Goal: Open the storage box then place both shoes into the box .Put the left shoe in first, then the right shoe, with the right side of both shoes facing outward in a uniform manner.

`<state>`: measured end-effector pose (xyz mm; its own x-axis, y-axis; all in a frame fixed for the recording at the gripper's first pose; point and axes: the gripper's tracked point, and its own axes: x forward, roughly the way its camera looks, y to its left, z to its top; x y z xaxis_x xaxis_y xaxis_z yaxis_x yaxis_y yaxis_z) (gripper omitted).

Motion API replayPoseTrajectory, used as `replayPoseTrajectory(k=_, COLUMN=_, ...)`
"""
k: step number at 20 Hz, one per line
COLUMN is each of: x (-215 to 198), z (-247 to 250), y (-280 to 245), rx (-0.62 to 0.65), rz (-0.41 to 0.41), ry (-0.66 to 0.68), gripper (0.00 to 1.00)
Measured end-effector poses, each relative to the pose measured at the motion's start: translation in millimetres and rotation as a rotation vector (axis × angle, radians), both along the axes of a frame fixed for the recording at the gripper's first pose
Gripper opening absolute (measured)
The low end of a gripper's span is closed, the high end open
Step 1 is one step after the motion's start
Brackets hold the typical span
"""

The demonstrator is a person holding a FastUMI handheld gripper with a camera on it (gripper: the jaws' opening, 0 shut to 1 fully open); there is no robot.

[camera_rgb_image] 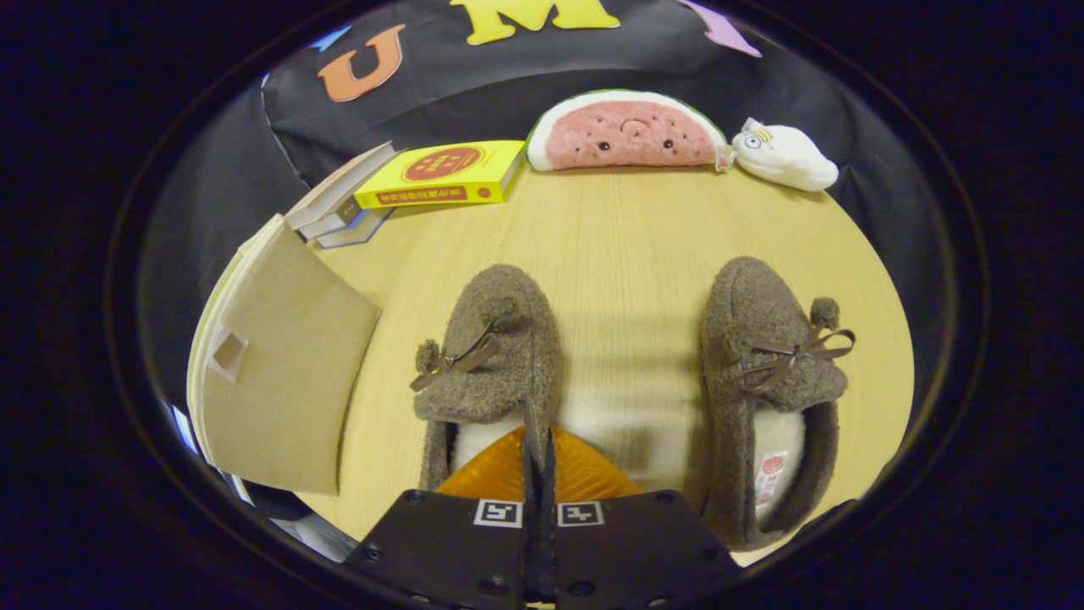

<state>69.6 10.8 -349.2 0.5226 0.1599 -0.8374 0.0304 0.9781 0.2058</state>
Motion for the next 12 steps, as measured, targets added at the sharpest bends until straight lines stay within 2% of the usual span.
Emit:
replayPoseTrajectory(k=6, x=-16, z=32, y=6, rx=0.119, rz=-0.129, ry=0.037, gripper=0.0)
replayPoseTrajectory(k=12, x=-36, z=120, y=34, rx=0.19, rz=-0.223, ry=-0.034, gripper=0.0)
